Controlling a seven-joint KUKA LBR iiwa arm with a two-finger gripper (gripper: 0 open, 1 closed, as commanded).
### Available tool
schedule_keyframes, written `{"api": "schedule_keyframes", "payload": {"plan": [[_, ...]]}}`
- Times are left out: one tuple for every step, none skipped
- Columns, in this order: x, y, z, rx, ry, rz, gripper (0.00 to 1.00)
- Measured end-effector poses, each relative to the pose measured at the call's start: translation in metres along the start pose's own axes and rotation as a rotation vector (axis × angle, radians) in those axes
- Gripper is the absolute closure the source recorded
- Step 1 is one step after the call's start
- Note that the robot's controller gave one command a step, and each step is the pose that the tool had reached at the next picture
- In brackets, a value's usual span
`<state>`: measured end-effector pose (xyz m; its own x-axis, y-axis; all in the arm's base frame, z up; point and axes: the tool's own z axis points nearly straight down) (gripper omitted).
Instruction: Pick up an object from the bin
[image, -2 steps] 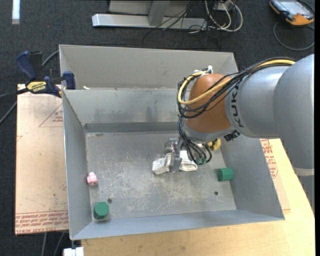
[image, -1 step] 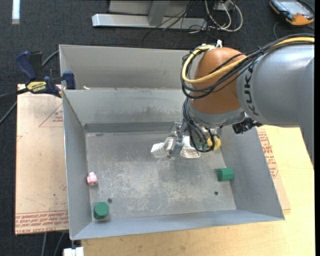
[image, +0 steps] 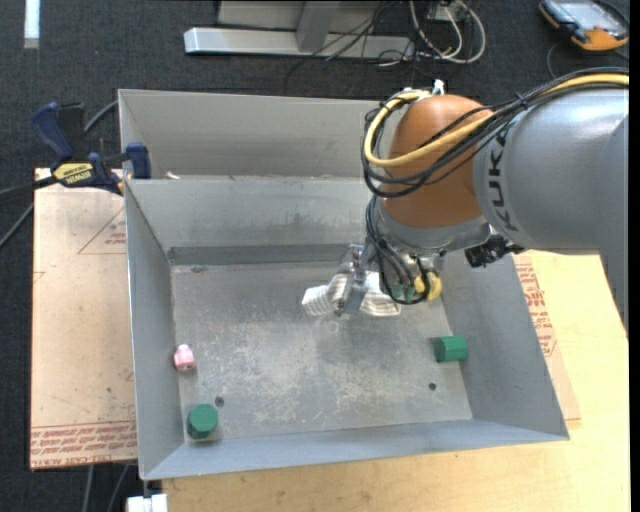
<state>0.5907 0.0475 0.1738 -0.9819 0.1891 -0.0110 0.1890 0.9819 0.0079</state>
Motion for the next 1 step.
{"api": "schedule_keyframes", "payload": {"plan": [[-0.0116,0.0110,-0.0879,0.000,0.000,-0.027,1.00]]}}
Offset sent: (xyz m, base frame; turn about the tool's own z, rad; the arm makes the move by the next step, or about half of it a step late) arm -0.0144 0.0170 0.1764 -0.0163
